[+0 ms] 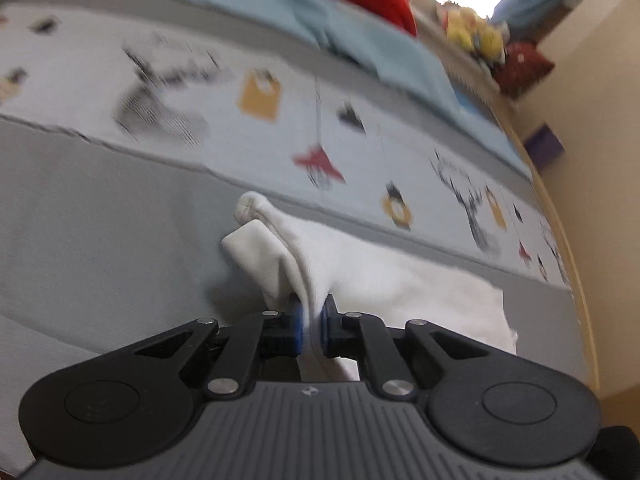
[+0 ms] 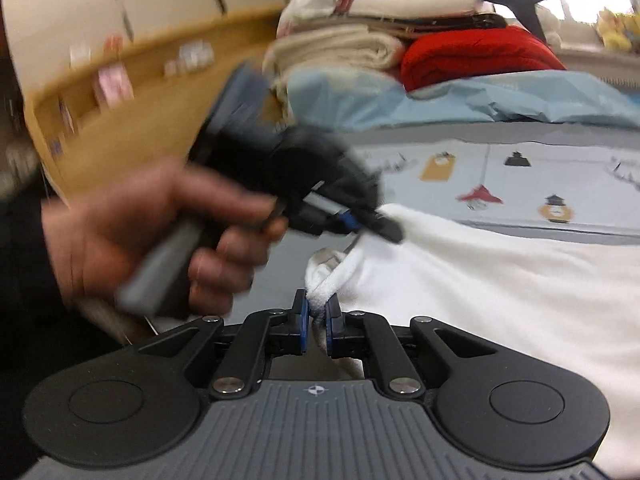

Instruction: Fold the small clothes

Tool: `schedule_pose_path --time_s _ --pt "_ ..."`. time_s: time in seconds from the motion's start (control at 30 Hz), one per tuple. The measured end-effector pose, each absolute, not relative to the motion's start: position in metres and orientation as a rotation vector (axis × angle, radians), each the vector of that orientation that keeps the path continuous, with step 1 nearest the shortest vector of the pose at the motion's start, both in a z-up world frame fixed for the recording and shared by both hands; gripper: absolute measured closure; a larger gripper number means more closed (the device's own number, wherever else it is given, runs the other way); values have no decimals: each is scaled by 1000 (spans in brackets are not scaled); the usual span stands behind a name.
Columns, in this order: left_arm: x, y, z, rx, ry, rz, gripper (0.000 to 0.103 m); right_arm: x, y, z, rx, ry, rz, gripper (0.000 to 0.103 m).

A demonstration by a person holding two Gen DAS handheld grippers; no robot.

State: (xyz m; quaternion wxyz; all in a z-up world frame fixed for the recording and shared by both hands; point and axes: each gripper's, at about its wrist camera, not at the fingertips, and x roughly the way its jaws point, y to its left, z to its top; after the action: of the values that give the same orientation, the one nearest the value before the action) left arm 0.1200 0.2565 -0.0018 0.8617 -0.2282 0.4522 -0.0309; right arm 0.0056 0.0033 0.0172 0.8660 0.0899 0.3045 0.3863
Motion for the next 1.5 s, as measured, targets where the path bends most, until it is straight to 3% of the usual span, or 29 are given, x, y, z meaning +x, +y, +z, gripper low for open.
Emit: schedule_pose_path --time_s 0.2,0.53,0.63,0.67,0.7,0.97,1.07,1.13,1.17,1.23,1.27,1.3,1.5 --pt "126 234 14 -406 948 -90 94 19 -30 17 344 679 748 96" --pt "161 65 58 -322 769 -341 93 17 -151 27 376 582 407 97" --pt "158 19 66 -342 715 -482 82 7 -190 30 334 543 240 97" --pt "158 8 65 -350 714 -524 72 4 -200 29 319 541 186 97" --pt "160 1 63 -354 722 -543 65 2 -211 25 307 552 126 97" --pt "172 -6 24 -212 941 -452 66 24 -278 -47 470 914 -102 96" --pt "176 -6 7 -124 1029 -452 67 25 -290 -52 561 932 -113 90" --pt "172 3 -3 -91 1060 -474 67 31 -292 -51 598 922 -126 75" --pt "171 4 -8 -77 1082 -487 67 35 -295 -52 607 923 -132 73" --pt "167 0 -15 -42 1126 -514 67 41 -299 -60 629 948 -144 75" --pt "164 -3 -19 -7 1143 -520 67 44 -301 -64 653 957 -149 81" --pt "163 -7 -24 33 1158 -523 67 43 -304 -67 683 955 -159 93" --pt "153 -21 -57 177 1275 -540 67 40 -305 -69 668 997 -193 92"
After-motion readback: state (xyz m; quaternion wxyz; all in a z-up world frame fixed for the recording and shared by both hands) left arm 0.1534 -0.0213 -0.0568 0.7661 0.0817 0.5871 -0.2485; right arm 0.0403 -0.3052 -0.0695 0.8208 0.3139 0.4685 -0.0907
